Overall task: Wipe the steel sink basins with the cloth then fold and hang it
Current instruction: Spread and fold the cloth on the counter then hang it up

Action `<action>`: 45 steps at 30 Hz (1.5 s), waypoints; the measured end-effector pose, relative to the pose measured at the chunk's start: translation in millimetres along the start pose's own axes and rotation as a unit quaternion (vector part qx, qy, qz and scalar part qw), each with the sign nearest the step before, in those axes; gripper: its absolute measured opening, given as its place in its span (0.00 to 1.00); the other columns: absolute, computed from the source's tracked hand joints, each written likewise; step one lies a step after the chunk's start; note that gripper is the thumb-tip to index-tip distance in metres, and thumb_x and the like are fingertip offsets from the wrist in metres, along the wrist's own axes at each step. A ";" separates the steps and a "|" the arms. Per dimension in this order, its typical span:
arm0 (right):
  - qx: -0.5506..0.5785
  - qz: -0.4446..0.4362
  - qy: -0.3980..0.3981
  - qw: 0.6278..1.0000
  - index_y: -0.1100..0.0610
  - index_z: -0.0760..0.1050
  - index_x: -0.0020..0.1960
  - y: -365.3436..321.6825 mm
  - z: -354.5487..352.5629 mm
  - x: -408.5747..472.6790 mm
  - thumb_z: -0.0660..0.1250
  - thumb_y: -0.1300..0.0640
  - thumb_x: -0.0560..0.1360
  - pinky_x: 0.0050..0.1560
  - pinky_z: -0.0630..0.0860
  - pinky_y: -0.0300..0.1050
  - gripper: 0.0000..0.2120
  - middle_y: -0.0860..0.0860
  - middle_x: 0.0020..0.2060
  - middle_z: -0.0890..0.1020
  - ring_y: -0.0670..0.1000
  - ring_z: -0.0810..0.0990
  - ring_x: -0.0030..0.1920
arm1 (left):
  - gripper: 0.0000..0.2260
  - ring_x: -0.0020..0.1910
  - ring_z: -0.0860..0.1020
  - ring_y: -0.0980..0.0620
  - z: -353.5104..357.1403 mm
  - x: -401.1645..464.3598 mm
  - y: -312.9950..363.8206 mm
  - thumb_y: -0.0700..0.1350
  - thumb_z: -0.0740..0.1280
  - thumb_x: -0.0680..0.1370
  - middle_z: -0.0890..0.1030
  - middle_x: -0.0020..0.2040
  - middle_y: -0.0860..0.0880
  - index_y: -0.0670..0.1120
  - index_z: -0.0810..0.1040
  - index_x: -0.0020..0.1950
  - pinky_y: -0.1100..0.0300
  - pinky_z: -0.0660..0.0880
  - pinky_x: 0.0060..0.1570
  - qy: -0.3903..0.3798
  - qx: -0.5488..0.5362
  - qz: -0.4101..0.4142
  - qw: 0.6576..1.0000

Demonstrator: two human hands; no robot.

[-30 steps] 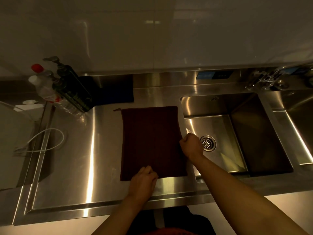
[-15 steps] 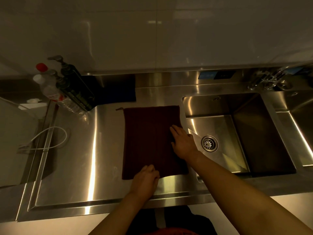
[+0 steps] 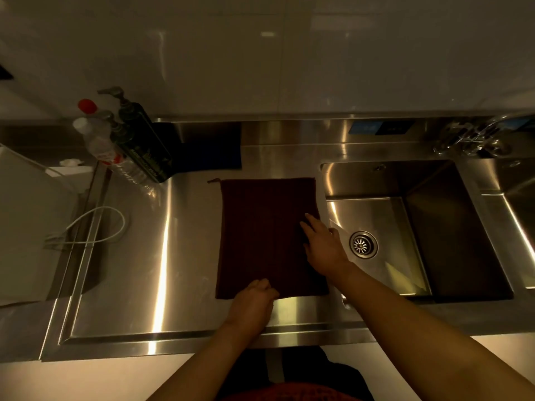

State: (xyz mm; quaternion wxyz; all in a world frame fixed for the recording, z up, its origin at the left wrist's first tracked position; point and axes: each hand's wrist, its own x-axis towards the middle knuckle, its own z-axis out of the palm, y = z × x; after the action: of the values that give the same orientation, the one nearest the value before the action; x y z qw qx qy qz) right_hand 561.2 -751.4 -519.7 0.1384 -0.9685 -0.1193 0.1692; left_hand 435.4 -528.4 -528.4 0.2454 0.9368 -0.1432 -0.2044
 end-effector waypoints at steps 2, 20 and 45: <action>-0.014 -0.058 0.017 0.998 0.55 0.69 0.76 -2.8 2.1 -12.1 0.65 0.58 0.79 0.72 0.65 0.57 0.25 0.54 0.78 0.64 0.57 0.64 0.76 | 0.14 0.63 0.75 0.51 -2.4 -3.5 -2.4 0.43 0.62 0.85 0.79 0.63 0.49 0.48 0.82 0.68 0.59 0.73 0.60 0.029 -0.022 0.004 0.999; 0.065 -0.091 -0.060 0.992 0.50 0.77 0.67 -54.4 56.0 -87.5 0.65 0.53 0.79 0.58 0.76 0.46 0.17 0.48 0.59 0.78 0.50 0.75 0.59 | 0.08 0.53 0.77 0.52 -0.2 -16.7 -19.0 0.48 0.62 0.83 0.80 0.52 0.52 0.50 0.81 0.54 0.58 0.72 0.47 0.035 0.016 -0.033 0.999; 0.002 -0.040 -0.067 0.997 0.51 0.45 0.84 -65.8 23.6 -25.3 0.65 0.55 0.79 0.80 0.51 0.62 0.41 0.50 0.83 0.43 0.54 0.43 0.82 | 0.31 0.84 0.49 0.43 -22.7 25.0 -36.9 0.50 0.61 0.85 0.51 0.85 0.48 0.54 0.52 0.86 0.41 0.55 0.80 0.048 0.096 -0.067 0.992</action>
State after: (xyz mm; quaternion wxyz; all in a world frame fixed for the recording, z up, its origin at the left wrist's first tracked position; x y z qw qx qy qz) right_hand 517.4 -691.7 -513.3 0.1388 -0.9491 -0.1668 0.2283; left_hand 473.8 -497.6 -537.2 0.1471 0.9721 -0.0873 -0.1606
